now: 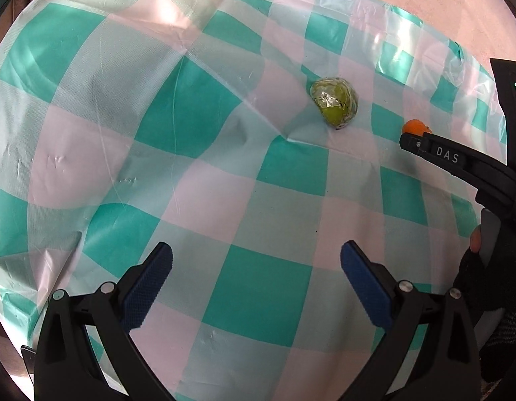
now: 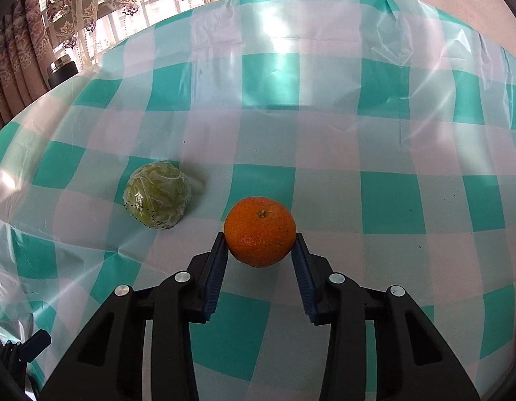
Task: Organize fruits
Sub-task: 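Close the right tool on the orange lying beside the box, then grasp the second orange against the box wall with the left tool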
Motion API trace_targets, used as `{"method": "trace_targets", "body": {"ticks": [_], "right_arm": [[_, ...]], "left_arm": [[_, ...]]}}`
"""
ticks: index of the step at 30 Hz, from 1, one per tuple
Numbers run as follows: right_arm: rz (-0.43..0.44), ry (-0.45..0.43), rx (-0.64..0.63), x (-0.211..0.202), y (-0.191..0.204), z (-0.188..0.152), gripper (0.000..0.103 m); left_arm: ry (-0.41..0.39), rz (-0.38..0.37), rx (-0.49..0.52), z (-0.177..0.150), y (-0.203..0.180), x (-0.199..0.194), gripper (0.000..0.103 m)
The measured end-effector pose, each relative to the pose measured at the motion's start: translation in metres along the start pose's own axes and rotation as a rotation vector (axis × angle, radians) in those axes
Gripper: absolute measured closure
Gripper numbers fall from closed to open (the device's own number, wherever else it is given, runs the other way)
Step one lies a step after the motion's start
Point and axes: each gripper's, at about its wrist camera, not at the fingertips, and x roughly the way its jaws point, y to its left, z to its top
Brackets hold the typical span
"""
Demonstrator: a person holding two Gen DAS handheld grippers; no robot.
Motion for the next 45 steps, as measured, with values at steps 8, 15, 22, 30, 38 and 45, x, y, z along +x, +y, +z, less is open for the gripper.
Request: {"method": "trace_targets", "body": {"ticks": [8,15,22,30,38,45], "right_arm": [[-0.04,-0.024,0.164,-0.021,-0.05,-0.018,0.064],[0.001,-0.009,0.196,-0.012,-0.052,-0.017,0.064],[0.036,-0.015,0.25,-0.013,-0.061,-0.019,0.063],[0.039,-0.04,0.276,-0.015,-0.063,-0.019,0.063],[0.012,-0.055,0.267,-0.038,-0.056,-0.04,0.063],[0.124,-0.032,0.146,-0.062,-0.02,-0.075,0.063]], "left_arm": [[-0.056,0.114,0.184,0.036,-0.036,0.013,0.002],[-0.035,0.103,0.121,0.073,-0.048,0.042,0.002],[-0.11,0.149,0.074,0.106,-0.077,0.061,0.002],[-0.168,0.172,0.186,0.116,-0.103,0.063,0.002],[-0.287,-0.113,0.428,0.158,-0.148,0.036,0.002],[-0.132,-0.845,1.246,0.141,-0.279,0.025,0.002]]}}
